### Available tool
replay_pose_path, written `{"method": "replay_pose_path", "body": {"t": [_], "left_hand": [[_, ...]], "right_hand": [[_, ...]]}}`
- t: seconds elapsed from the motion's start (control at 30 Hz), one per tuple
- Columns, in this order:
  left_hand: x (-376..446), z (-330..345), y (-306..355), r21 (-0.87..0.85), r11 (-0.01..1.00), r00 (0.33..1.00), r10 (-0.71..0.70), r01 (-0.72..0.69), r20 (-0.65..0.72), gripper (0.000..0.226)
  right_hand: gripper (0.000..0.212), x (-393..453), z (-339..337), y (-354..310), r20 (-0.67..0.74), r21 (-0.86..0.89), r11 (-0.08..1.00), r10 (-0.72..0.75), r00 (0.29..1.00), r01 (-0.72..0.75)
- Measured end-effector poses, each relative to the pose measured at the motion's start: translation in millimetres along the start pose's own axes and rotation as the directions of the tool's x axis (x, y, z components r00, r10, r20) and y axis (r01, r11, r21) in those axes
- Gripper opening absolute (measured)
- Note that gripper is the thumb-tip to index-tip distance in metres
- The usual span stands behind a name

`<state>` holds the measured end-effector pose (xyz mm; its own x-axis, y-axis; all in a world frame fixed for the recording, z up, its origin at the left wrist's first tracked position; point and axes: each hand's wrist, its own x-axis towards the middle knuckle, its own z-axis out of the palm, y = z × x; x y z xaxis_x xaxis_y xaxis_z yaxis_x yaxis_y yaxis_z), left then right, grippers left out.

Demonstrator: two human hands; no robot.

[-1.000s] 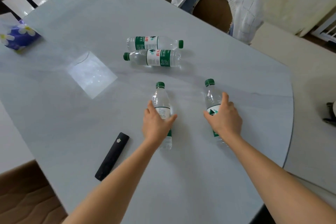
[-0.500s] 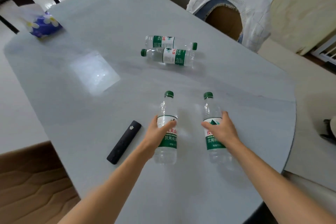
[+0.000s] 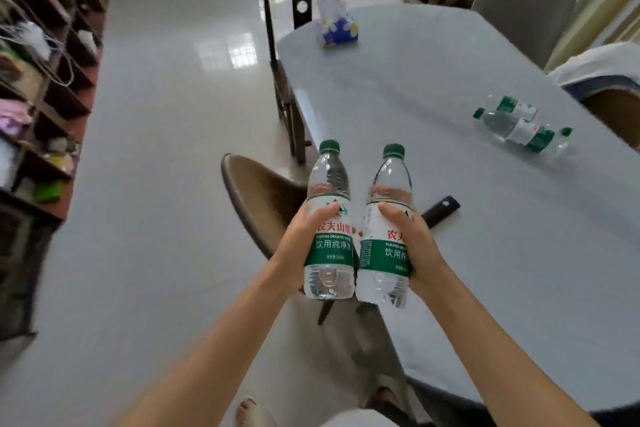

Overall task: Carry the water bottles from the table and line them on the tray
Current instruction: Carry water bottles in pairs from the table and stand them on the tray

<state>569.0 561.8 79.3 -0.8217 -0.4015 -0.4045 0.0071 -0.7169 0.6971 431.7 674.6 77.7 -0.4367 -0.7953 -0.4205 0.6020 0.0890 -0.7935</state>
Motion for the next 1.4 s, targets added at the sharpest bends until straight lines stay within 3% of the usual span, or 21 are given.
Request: {"method": "replay_pose_path", "body": {"t": [0.13, 0.23, 0.47, 0.53, 0.7, 1.03, 1.27, 1.4], "left_hand": [[-93.4, -89.1, 63.0, 0.058, 0.987, 0.985, 0.153, -0.148, -0.085, 0.042], [-148.9, -146.2, 99.4, 0.033, 0.976, 0.944, 0.215, -0.213, -0.251, 0.052], [-182.3, -241.0, 144.6, -0.064, 0.951, 0.873, 0.250, -0.303, -0.418, 0.056], [-175.2, -264.6, 160.5, -0.098, 0.941, 0.866, 0.253, -0.324, -0.430, 0.054], [-136.0, -330.6, 226.1, -0.104, 0.939, 0.860, 0.252, -0.329, -0.444, 0.050], [-28.8, -446.7, 427.0, -0.078, 0.928, 0.834, 0.288, -0.364, -0.470, 0.057], [46.4, -573.7, 562.1, -0.053, 0.917, 0.822, 0.328, -0.396, -0.466, 0.052], [93.4, -650.8, 652.1, -0.042, 0.931, 0.823, 0.298, -0.362, -0.484, 0.057]], "right_hand": [[0.057, 8.5, 128.8, 41.8, 0.213, 0.057, 0.996, 0.052, 0.976, -0.066], [0.049, 12.8, 209.3, 64.3, 0.322, -0.004, 0.998, 0.067, 0.944, -0.070], [0.082, 52.0, 320.4, 102.8, 0.357, -0.192, 0.974, 0.186, 0.915, -0.123], [0.088, 76.6, 343.7, 108.7, 0.355, -0.200, 0.970, 0.202, 0.913, -0.137], [0.075, 166.0, 399.7, 115.2, 0.369, -0.199, 0.967, 0.223, 0.902, -0.157], [0.073, 381.9, 554.3, 46.9, 0.392, -0.217, 0.969, 0.195, 0.899, -0.115], [0.067, 535.8, 671.1, 32.1, 0.394, -0.249, 0.966, 0.170, 0.903, -0.073], [0.067, 621.5, 744.8, 26.1, 0.317, -0.225, 0.971, 0.155, 0.936, -0.084]]}}
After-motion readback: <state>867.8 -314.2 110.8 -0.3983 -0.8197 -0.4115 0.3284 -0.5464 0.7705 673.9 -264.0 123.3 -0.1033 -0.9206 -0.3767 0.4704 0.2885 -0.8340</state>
